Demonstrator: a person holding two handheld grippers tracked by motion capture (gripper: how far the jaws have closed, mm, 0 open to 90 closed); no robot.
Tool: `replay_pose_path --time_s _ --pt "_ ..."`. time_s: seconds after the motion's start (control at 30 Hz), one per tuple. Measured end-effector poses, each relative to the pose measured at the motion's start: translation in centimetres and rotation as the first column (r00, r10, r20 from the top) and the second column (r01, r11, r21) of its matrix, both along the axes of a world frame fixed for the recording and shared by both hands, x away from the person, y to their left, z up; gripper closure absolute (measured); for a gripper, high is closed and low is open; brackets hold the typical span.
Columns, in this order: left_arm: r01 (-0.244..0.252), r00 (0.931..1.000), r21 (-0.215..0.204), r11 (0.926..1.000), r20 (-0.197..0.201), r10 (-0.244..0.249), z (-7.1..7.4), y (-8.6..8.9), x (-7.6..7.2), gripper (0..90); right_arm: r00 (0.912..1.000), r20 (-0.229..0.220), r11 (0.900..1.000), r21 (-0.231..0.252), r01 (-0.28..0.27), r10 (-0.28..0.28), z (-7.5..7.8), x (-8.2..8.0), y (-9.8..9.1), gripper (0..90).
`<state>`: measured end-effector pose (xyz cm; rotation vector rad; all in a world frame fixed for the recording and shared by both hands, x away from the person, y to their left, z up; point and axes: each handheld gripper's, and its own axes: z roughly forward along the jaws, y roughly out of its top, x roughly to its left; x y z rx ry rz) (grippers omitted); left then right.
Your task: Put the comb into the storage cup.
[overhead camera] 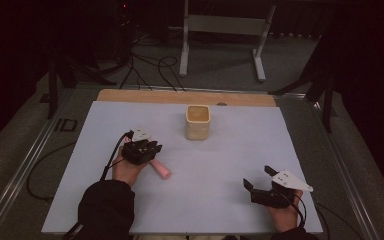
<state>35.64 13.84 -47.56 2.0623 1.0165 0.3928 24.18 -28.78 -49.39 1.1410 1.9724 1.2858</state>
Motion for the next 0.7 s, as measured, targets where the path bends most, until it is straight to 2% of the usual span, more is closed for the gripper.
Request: replay_pose_path --time_s 0.03,0.07,0.1,0.4,0.5,0.7 --pt "0.010 0.9998 0.009 0.9999 -0.015 -0.010 -0.3 -0.3 0.1 80.7 1.0000 0.001 1.0000 0.000 -0.001 0.001 0.0 0.0 0.0 8.0" --pt "0.012 0.9997 0.013 0.9998 -0.022 -0.012 -0.4 -0.4 0.2 87.4 1.0000 0.001 1.0000 0.001 0.000 0.000 0.0 0.0 0.0 8.0" --pt "0.014 0.9994 0.015 0.9998 -0.031 -0.013 -0.6 -0.5 0.2 89.7 1.0000 0.001 1.0000 0.001 0.000 0.000 0.0 0.0 0.0 8.0" --pt "0.025 0.9963 0.046 0.9986 -0.083 -0.021 -1.6 -1.2 0.5 90.0 1.0000 0.001 1.0000 -0.001 -0.001 0.001 0.0 0.0 0.0 8.0" --pt "0.037 0.9932 0.066 0.9971 -0.112 -0.030 -2.2 -1.7 0.6 90.0 1.0000 0.002 1.0000 0.000 0.000 0.000 0.0 0.0 0.0 8.0" --pt "0.059 0.9896 0.079 0.9952 -0.135 -0.048 -2.6 -2.0 0.4 90.0 1.0000 0.002 1.0000 0.001 -0.001 0.001 0.0 0.1 -0.1 8.0"
